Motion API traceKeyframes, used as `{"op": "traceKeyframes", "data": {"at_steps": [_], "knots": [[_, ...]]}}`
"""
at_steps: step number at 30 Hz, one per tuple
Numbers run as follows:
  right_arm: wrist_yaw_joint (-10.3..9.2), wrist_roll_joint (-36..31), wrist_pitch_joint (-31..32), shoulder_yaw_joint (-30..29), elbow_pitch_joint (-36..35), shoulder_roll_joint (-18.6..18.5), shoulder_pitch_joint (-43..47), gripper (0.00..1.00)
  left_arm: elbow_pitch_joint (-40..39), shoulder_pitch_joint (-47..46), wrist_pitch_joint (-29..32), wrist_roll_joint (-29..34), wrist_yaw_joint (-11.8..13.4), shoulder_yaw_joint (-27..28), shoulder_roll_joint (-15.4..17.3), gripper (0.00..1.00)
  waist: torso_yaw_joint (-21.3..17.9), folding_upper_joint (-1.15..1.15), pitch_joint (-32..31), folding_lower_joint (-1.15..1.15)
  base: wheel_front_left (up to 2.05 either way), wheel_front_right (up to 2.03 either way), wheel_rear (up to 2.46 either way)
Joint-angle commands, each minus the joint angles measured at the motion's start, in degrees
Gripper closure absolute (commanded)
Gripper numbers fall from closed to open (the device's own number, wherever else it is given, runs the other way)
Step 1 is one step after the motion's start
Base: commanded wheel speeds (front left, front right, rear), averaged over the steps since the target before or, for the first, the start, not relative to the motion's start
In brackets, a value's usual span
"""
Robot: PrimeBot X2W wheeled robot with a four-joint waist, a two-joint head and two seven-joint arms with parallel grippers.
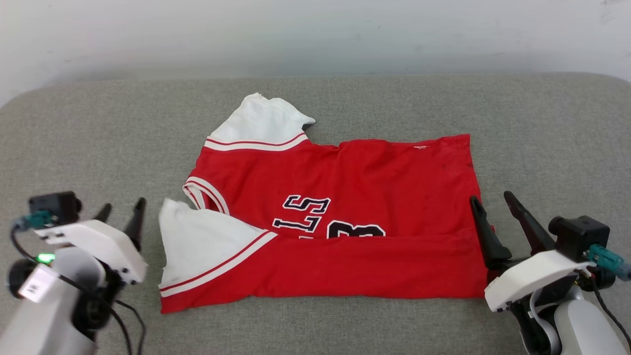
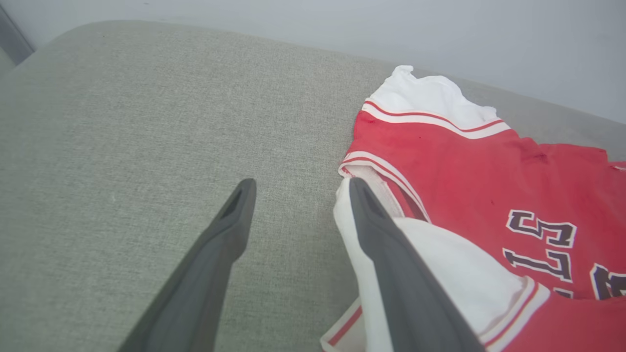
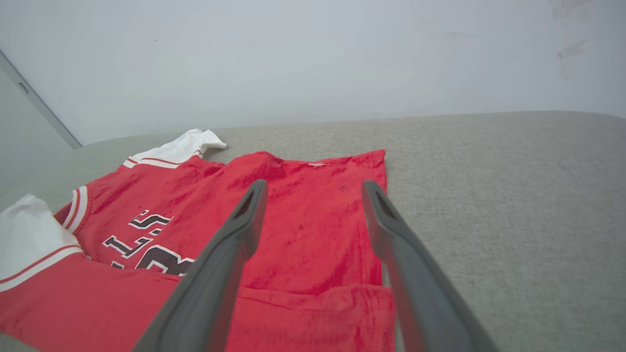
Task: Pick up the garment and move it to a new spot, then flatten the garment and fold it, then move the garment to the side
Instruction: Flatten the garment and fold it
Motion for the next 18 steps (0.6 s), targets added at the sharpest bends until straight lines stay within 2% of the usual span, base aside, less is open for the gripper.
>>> {"op": "traceKeyframes", "data": {"at_steps": [1, 6, 11, 15, 18], "knots": [[-0.05, -0.5, 0.0, -0.3, -0.4, 0.5, 1.0, 0.0, -0.5, -0.6, 0.4, -0.2, 0.4, 0.4, 0.8, 0.0, -0.1, 0.0, -0.1, 0.0, 0.0, 0.0, 0.0], [-0.05, -2.5, 1.2, -2.2, -4.6, 2.2, 3.0, 0.0, -5.7, 0.2, 8.3, -1.5, 0.9, 0.6, 5.2, 0.0, -0.5, 0.0, -0.5, 0.0, 0.0, 0.0, 0.0], [-0.05, -3.8, 2.7, -3.7, -7.9, 3.4, 5.2, 0.0, -12.2, 1.6, 20.6, -4.5, 0.5, -0.7, 9.6, 0.0, -1.0, 0.0, -0.8, 0.0, 0.0, 0.0, 0.0], [-0.05, -4.4, 3.9, -4.3, -9.7, 4.2, 6.6, 0.0, -17.3, 3.4, 29.7, -7.3, 2.2, -1.0, 12.5, 0.0, -1.7, 0.0, -0.7, 0.0, 0.0, 0.0, 0.0], [-0.05, -4.7, 4.5, -4.5, -10.5, 4.9, 7.1, 0.0, -20.3, 4.9, 34.1, -8.5, 4.0, -1.2, 13.9, 0.0, -2.3, 0.0, -0.1, 0.0, 0.0, 0.0, 0.0]]}}
